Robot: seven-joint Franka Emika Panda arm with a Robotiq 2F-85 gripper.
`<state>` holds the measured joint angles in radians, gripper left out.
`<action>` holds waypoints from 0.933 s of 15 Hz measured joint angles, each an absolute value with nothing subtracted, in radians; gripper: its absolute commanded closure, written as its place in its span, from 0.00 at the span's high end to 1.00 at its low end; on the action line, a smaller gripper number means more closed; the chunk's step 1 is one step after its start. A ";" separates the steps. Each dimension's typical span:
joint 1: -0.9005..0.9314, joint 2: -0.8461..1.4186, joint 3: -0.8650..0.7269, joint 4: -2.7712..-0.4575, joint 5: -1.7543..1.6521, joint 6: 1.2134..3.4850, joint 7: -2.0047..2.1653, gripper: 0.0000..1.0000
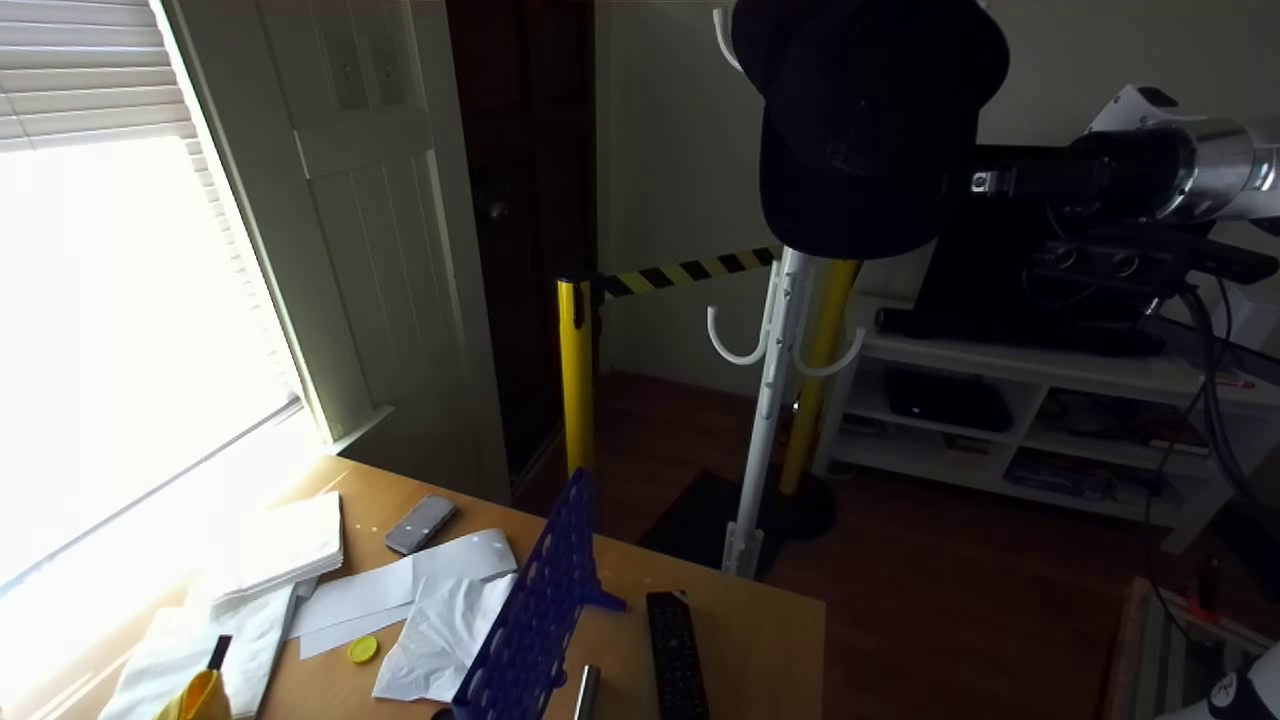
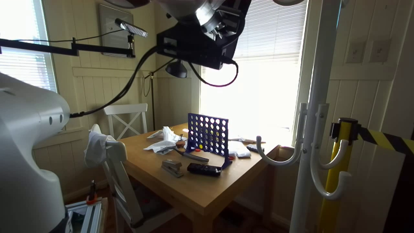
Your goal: Hang the cap on the hanger
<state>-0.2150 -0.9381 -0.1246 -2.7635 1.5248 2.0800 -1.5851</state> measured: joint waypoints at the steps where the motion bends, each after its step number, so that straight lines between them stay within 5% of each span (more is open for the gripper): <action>1: -0.220 -0.932 -0.122 -2.764 1.536 2.087 -1.598 0.01; 14: -0.268 -0.903 -0.066 -2.765 1.665 2.240 -1.766 0.01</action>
<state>-0.2679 -0.9031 -0.0661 -2.7646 1.6650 2.2396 -1.7658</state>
